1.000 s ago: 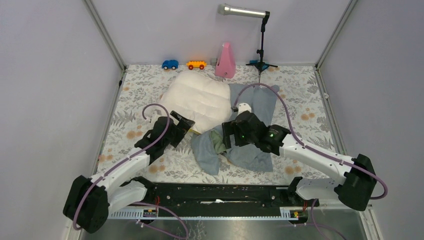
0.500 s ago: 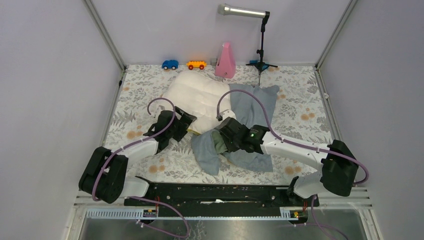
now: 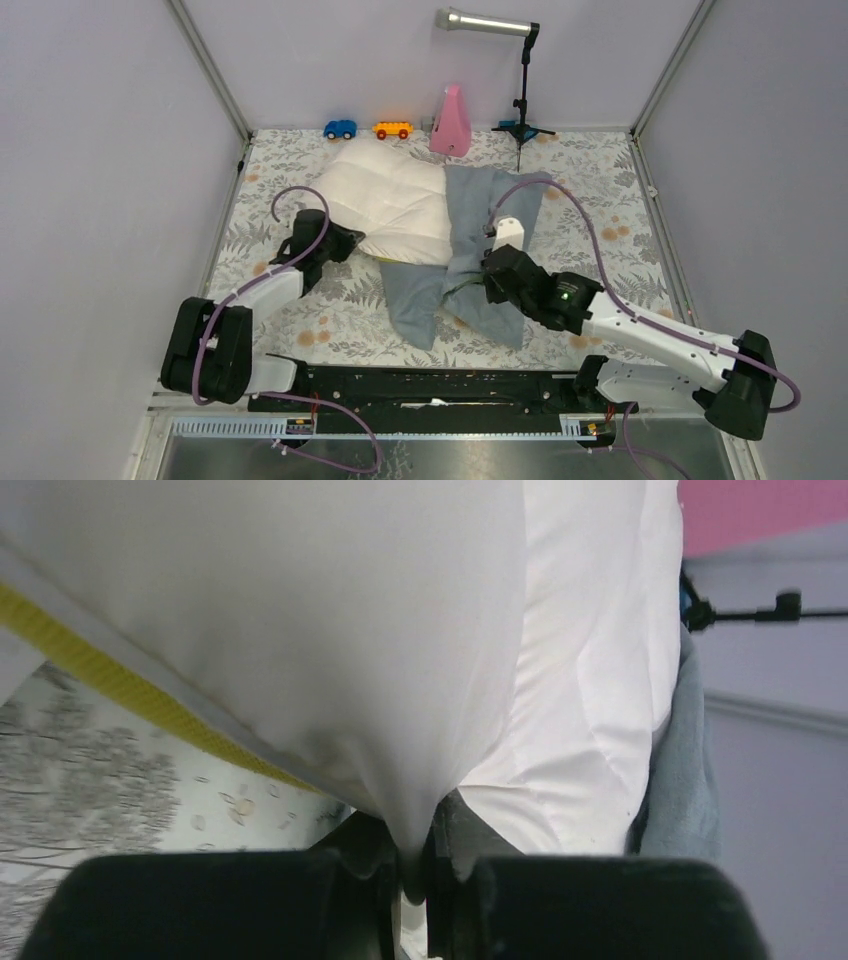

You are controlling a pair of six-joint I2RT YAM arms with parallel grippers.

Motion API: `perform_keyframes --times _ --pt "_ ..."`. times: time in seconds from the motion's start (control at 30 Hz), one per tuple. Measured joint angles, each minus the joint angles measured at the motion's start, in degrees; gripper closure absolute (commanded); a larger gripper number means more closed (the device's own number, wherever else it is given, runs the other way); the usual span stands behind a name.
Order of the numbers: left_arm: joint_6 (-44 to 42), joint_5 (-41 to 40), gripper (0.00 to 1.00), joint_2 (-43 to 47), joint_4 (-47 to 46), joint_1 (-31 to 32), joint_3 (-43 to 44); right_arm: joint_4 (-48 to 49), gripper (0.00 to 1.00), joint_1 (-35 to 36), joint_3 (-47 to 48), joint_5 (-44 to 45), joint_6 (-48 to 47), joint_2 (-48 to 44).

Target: Remove the pillowcase from the pillow

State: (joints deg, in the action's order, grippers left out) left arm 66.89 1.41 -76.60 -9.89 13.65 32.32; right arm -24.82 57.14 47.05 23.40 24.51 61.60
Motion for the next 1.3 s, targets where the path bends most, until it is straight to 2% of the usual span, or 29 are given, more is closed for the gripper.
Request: perform_keyframes --times 0.13,0.27,0.43,0.67,0.87,0.9,0.97,1.03,1.07,1.1,1.13,1.17,1.2,1.3 --pt "0.1 0.0 1.00 2.1 4.0 -5.8 0.0 -0.5 1.00 -2.6 -1.2 6.1 4.8 -5.2" --pt "0.5 -4.0 1.00 5.2 7.6 -8.7 -0.9 -1.8 1.00 -5.5 -4.4 11.9 8.5 -15.0" --pt "0.5 -8.3 1.00 8.3 10.7 -9.2 -2.2 -3.4 1.00 -5.8 -6.1 16.8 9.7 -25.5" --pt "1.9 -14.7 1.00 10.4 16.4 -9.8 -2.3 -7.8 1.00 -5.9 -6.1 25.0 12.1 -29.9" --pt "3.7 -18.9 1.00 14.4 20.3 -9.8 -3.5 -9.6 1.00 -6.0 -6.1 27.6 12.9 -34.2" --pt "3.7 -19.6 0.99 14.9 20.9 -9.8 -3.5 -9.6 1.00 -6.0 -6.1 27.8 12.9 -35.1" --pt "3.7 -20.3 0.83 15.5 21.3 -9.8 -3.6 -8.6 0.98 -6.0 -6.4 27.3 11.9 -35.7" --pt "3.5 -19.9 0.61 15.8 21.4 -9.9 -3.6 -6.6 0.88 -6.1 -7.3 25.2 10.2 -35.7" --pt "2.9 -19.5 0.50 15.8 21.4 -9.9 -3.6 -5.2 0.79 -6.2 -8.1 23.1 9.0 -35.4" --pt "2.6 -18.9 0.38 15.9 21.2 -9.9 -3.6 -4.4 0.59 -6.3 -8.4 21.5 8.3 -34.8" --pt "2.3 -18.4 0.29 15.9 20.7 -9.5 -3.6 -3.4 0.29 -6.3 -8.6 19.0 7.3 -33.6" --pt "1.7 -18.4 0.22 16.1 20.4 -8.9 -3.6 -2.4 0.09 -6.3 -8.7 17.2 7.0 -32.3" --pt "1.1 -18.7 0.16 16.5 20.3 -7.6 -3.5 -1.1 0.01 -6.3 -8.7 14.3 5.6 -29.9" --pt "-1.1 -21.9 0.05 18.4 22.1 -1.1 -1.8 1.2 0.00 -6.4 -8.3 6.2 2.7 -22.2"
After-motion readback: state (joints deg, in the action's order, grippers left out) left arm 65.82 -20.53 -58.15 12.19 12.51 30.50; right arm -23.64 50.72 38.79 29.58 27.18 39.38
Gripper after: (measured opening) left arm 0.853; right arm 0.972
